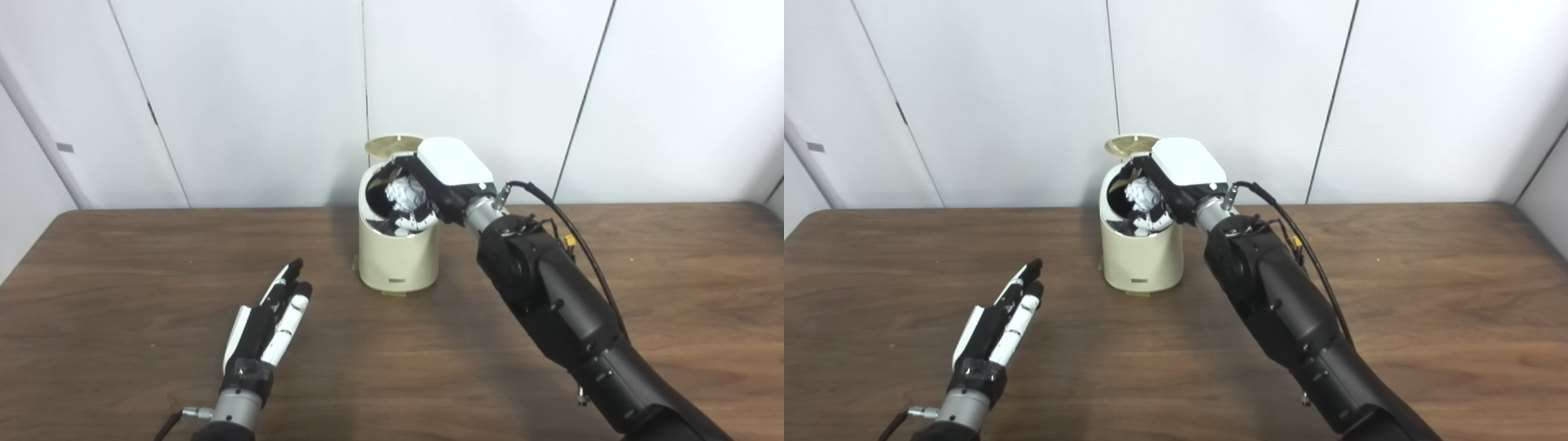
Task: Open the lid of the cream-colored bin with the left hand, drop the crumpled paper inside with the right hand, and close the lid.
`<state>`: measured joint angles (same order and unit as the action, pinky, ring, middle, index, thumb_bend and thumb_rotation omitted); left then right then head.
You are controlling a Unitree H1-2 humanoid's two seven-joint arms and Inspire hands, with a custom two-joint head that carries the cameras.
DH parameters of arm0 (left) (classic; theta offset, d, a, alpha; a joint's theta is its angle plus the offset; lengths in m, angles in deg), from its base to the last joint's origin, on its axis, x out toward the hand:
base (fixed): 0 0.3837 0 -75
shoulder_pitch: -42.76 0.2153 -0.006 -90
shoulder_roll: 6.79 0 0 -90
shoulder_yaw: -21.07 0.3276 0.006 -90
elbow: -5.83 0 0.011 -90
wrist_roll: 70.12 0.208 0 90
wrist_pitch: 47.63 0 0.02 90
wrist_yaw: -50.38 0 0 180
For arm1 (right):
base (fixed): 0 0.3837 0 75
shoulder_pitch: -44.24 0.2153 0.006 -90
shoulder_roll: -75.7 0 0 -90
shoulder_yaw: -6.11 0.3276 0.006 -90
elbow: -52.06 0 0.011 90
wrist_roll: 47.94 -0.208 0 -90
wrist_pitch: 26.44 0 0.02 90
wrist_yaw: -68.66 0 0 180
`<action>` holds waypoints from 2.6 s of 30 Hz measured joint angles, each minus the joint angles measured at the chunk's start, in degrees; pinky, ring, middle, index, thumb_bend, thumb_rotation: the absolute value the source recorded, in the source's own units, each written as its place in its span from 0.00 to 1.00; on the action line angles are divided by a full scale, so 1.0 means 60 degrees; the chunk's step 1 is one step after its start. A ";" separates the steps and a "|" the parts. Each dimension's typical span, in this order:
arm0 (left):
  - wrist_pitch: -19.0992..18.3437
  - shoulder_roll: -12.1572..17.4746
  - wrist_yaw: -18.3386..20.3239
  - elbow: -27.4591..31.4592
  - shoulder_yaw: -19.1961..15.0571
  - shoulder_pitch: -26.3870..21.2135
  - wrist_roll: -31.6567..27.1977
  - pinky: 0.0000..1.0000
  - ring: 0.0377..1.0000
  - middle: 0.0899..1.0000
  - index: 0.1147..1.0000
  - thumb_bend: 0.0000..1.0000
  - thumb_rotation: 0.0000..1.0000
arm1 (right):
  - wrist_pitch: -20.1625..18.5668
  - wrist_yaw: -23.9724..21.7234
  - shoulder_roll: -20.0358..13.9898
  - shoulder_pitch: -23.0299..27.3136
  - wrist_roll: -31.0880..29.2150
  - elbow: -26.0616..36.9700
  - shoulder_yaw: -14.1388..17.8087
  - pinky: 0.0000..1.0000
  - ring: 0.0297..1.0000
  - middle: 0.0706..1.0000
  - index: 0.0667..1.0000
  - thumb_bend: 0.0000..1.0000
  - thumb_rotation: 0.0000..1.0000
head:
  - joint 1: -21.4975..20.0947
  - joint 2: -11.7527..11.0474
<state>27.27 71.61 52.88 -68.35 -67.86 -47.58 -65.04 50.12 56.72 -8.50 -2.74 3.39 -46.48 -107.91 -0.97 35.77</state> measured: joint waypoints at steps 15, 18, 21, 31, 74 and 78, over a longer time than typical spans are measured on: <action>0.0003 -0.0008 0.0002 -0.0001 -0.0001 -0.0005 -0.0009 0.96 0.98 0.98 0.98 0.59 0.80 | 0.0078 0.0089 -0.0066 -0.0004 -0.0160 -0.0084 -0.0010 0.29 0.36 0.46 0.70 0.89 0.50 | -0.0015 -0.0029; 0.0010 -0.0008 0.0001 -0.0001 -0.0001 -0.0005 0.0001 0.95 0.98 0.98 0.98 0.60 0.81 | 0.0136 0.0095 -0.0102 -0.0010 -0.0170 -0.0101 -0.0042 0.41 0.48 0.58 0.70 0.77 0.70 | -0.0015 -0.0015; 0.0012 -0.0008 0.0001 -0.0002 -0.0002 -0.0005 0.0005 0.96 0.98 0.98 0.99 0.60 0.81 | 0.0111 -0.0027 -0.0161 -0.0068 -0.0204 -0.0075 -0.0049 0.44 0.50 0.58 0.71 0.72 0.85 | -0.0015 -0.0015; 0.0034 -0.0004 0.0002 -0.0005 -0.0013 -0.0005 -0.0012 0.95 0.98 0.98 0.98 0.58 0.79 | -0.0043 -0.0421 -0.0191 -0.0205 -0.0296 0.0062 -0.0008 0.46 0.52 0.60 0.70 0.72 1.00 | -0.0029 0.0015; 0.0104 -0.0076 0.0042 -0.0215 -0.0023 0.0001 -0.0122 0.99 1.00 0.98 0.99 0.60 0.74 | 0.0040 -0.0709 -0.0196 -0.0267 -0.0322 0.0014 -0.0125 0.81 0.89 0.91 0.92 0.71 0.96 | -0.0073 -0.0015; 0.0104 -0.0076 0.0076 -0.0216 -0.0021 0.0001 -0.0155 1.00 1.00 0.99 1.00 0.60 0.73 | 0.0034 -0.0840 -0.0201 -0.0265 -0.0268 0.0016 -0.0188 0.80 0.90 0.93 0.91 0.70 0.95 | -0.0059 -0.0015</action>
<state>27.90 71.15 53.34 -69.65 -67.98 -47.57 -65.97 50.33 51.68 -9.71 -4.33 1.78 -46.38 -109.04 -1.32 35.68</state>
